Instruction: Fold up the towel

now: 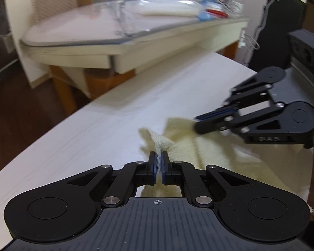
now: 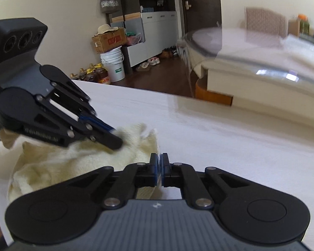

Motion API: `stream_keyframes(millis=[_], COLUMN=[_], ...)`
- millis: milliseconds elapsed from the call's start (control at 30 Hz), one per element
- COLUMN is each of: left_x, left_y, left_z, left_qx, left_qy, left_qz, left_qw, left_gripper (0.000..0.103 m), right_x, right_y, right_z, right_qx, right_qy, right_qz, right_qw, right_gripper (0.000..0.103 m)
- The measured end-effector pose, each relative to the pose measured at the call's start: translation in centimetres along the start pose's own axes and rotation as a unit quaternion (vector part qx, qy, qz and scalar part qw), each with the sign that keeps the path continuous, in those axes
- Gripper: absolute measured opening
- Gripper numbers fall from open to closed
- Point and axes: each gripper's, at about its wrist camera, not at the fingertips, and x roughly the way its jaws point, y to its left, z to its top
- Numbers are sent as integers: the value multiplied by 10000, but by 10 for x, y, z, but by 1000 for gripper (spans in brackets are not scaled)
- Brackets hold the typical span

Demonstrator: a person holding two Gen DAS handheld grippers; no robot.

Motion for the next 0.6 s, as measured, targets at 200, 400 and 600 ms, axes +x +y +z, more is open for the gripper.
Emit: stream_keyframes(millis=[200, 400, 600], left_x=[-26, -23, -19], left_y=[20, 38, 43], left_z=[-28, -45, -51], left_qx=[-470, -776, -748], left_qy=[-37, 39, 153], left_qz=[932, 1541, 1953], left_qw=[9945, 9850, 9778], left_gripper=[4, 5, 11], right_x=[-19, -2, 20], right_y=[-7, -9, -10], right_z=[-10, -12, 1], right_qx=[1, -260, -463], right_qy=[-114, -63, 32], right_qz=[-829, -1178, -1192], right_qw=[9965, 9927, 9918], right_gripper=[4, 4, 10])
